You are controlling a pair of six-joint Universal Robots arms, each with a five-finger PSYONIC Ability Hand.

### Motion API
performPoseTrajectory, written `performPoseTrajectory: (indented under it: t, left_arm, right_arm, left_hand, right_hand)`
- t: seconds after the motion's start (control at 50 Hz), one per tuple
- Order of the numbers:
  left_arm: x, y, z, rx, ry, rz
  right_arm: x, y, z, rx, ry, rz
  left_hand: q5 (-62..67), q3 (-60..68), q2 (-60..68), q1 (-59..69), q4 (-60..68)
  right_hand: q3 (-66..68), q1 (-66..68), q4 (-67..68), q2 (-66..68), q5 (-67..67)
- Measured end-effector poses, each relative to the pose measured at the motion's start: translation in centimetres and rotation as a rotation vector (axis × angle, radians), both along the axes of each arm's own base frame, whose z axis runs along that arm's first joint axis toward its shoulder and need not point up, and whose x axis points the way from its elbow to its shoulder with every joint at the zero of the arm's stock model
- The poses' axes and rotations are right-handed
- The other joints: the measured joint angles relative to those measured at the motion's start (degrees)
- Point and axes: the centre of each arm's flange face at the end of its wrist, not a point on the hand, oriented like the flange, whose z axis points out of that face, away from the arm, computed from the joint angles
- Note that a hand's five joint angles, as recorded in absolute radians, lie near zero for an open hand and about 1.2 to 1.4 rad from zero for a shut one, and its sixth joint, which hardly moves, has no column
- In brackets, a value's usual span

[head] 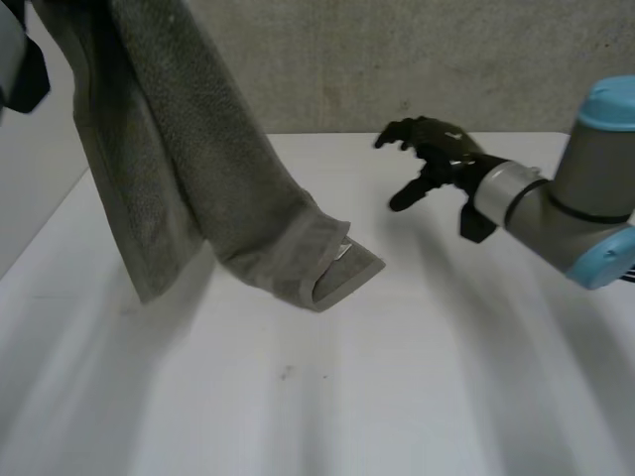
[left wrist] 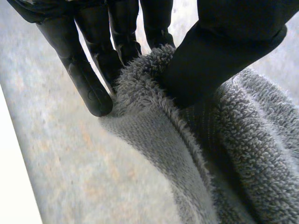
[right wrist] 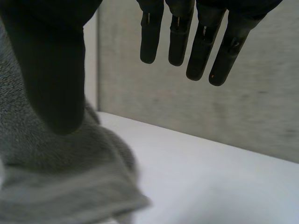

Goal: Fold the towel.

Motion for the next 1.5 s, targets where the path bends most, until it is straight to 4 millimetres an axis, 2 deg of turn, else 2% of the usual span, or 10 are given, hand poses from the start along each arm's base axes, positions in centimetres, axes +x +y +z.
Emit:
performPoseTrajectory:
  t: [0.28,0.42,0.56,0.66,0.9,1.04,1.16,1.32,1.44,1.5]
  left_arm:
    - [-0.3,3.5,1.2,-0.028,0.013,-0.054]
    - [-0.2,2.8,0.7,-0.016,0.006,-0.042]
    - [-0.1,1.1,-0.6,0.026,-0.013,-0.016]
    - [-0.2,-1.8,-4.8,0.158,-0.075,0.019]
    - [-0.3,-2.2,-15.8,0.517,-0.353,0.035]
    - [-0.1,-0.5,-20.8,0.663,-0.533,0.010]
    - [-0.8,-1.0,-23.7,0.723,-0.604,-0.013]
    - [-3.0,-5.4,-22.0,0.595,-0.535,0.003]
    - [-4.9,-10.8,-13.7,0.241,-0.294,0.071]
    - [-5.0,-11.9,-9.9,0.097,-0.160,0.103]
  right_arm:
    - [8.4,6.4,-6.1,0.214,-0.052,0.298]
    - [8.3,5.9,-6.4,0.191,-0.038,0.251]
    - [5.6,3.4,-2.4,0.029,-0.004,0.096]
    - [0.6,2.8,4.1,-0.218,0.153,-0.046]
    - [-3.3,9.3,8.5,-0.458,0.552,-0.049]
    - [-4.1,11.3,7.3,-0.445,0.701,-0.020]
    - [-3.5,10.5,1.4,-0.301,0.905,0.120]
    - [-0.8,6.6,-1.3,-0.361,1.007,0.096]
    - [1.7,1.5,4.2,-0.689,0.820,-0.186]
    - [2.2,0.4,9.8,-0.924,0.630,-0.369]
  left_hand:
    - [0.00,0.00,0.00,0.00,0.00]
    - [0.00,0.00,0.00,0.00,0.00]
    - [0.00,0.00,0.00,0.02,0.00]
    - [0.00,0.00,0.00,0.04,0.00]
    - [0.01,0.00,0.00,0.25,0.00]
    - [0.02,0.00,0.00,0.25,0.00]
    - [0.02,0.00,0.00,0.25,0.00]
    - [0.01,0.01,0.00,0.25,0.00]
    - [0.02,0.01,0.00,0.25,0.00]
    - [0.02,0.01,0.00,0.25,0.01]
  right_hand:
    - [24.49,19.62,25.31,24.34,23.71]
    - [43.04,32.15,44.25,42.05,41.31]
    - [43.06,32.15,44.36,42.05,41.69]
    - [43.06,32.15,44.37,42.06,42.13]
    - [43.08,32.15,44.39,42.11,42.21]
    - [43.08,32.15,44.39,42.11,42.20]
    - [43.08,32.15,44.39,42.11,42.21]
    - [43.08,32.15,44.40,42.11,42.21]
    - [43.08,32.15,44.40,42.11,42.21]
    - [43.08,32.15,44.40,42.12,42.22]
